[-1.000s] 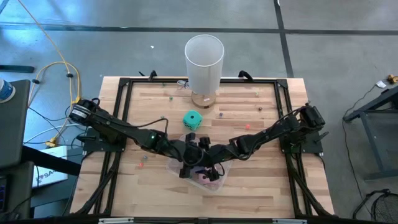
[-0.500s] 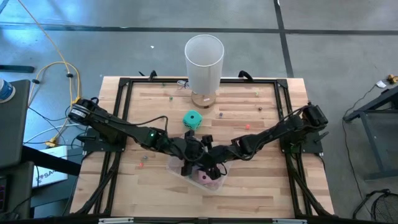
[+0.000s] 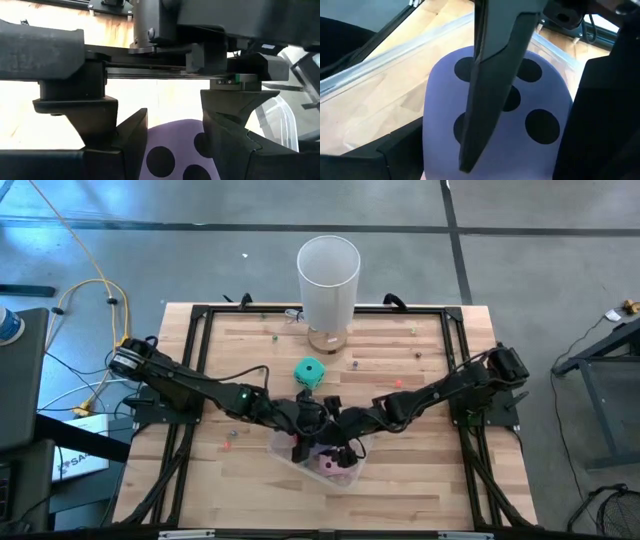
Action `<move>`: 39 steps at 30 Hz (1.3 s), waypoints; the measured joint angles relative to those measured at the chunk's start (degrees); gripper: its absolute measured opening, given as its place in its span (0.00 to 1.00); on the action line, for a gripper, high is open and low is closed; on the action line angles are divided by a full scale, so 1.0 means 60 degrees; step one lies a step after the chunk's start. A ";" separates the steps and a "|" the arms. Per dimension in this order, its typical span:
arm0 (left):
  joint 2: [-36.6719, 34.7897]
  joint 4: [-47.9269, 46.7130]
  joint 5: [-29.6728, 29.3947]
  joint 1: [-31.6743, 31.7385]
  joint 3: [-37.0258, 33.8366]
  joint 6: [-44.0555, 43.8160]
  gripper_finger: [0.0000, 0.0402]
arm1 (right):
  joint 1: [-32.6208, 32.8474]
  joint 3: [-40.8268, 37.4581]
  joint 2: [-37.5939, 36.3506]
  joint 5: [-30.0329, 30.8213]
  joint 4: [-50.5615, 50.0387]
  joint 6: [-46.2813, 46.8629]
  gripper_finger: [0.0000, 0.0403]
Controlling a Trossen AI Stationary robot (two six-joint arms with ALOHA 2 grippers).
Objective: Pick & Place Dice
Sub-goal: Put the big purple dice into the transparent bin
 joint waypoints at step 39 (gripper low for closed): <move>0.0062 -0.0976 0.0925 -0.0099 0.0040 -0.1052 0.46 | 0.0079 0.0018 0.0087 -0.0374 -0.0170 0.0339 0.97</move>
